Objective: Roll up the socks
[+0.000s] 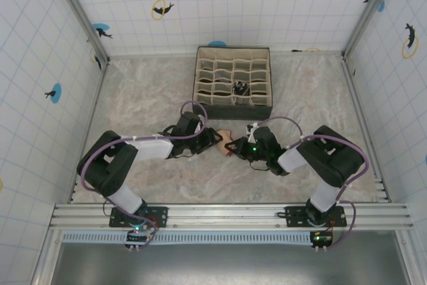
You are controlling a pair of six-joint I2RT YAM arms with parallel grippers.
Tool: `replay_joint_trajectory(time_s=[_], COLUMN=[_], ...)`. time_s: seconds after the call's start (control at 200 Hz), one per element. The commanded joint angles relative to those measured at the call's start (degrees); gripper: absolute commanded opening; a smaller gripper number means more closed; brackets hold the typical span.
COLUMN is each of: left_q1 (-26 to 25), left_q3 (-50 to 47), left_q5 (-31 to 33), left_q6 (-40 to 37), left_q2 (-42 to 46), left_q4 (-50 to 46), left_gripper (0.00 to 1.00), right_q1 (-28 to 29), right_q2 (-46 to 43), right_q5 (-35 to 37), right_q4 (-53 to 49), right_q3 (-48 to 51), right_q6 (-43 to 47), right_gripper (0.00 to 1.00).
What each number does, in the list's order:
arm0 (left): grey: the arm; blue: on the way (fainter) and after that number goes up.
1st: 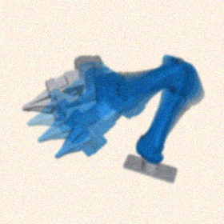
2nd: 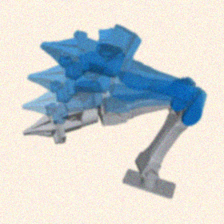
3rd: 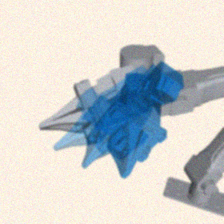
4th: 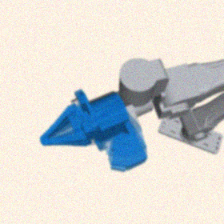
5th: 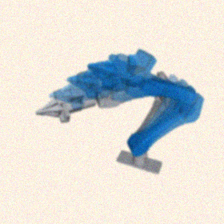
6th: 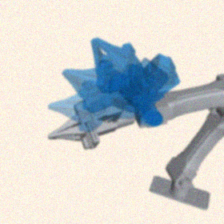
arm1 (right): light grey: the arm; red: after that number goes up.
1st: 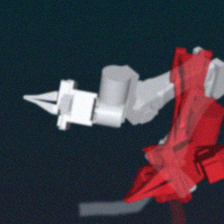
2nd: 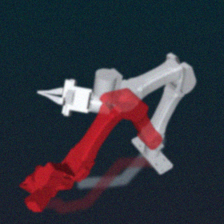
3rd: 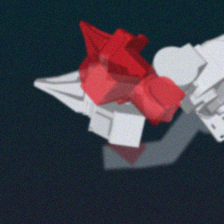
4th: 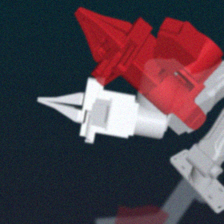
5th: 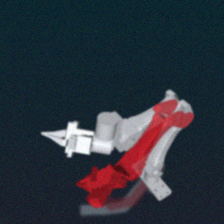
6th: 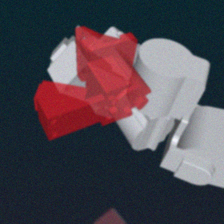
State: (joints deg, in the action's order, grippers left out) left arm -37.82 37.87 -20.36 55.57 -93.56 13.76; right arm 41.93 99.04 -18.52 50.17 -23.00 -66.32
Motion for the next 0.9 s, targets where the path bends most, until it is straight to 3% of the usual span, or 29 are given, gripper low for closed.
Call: replay_joint_trajectory(time_s=[0.0,0.49,0.666,0.766,0.896], left_q1=[-0.15,-2.32,-2.55,-2.52,-2.32], left_q3=[0.63,0.82,1.11,2.69,6.52], left_q5=[-0.11,-1.40,-1.82,-1.48,-2.69], left_q6=[1.37,3.24,3.72,1.25,-6.11], left_q2=[-3.08,-8.86,-9.89,-10.02,-10.54], left_q4=[3.54,8.55,8.93,4.81,-3.08], left_gripper=[0.60,0.46,0.23,0.07,0.00], right_q1=[0.03,0.48,0.47,0.24,-0.13], right_q2=[2.22,3.69,3.45,1.89,-3.75], right_q5=[0.04,-1.25,-1.76,-2.07,-0.98], right_q4=[-10.00,-3.95,-3.41,-3.94,-12.76], right_q3=[3.68,4.64,4.98,5.42,3.91], right_q6=[-3.87,-8.53,-8.77,-8.02,-3.16], right_gripper=[0.04,0.07,0.11,0.22,0.36])
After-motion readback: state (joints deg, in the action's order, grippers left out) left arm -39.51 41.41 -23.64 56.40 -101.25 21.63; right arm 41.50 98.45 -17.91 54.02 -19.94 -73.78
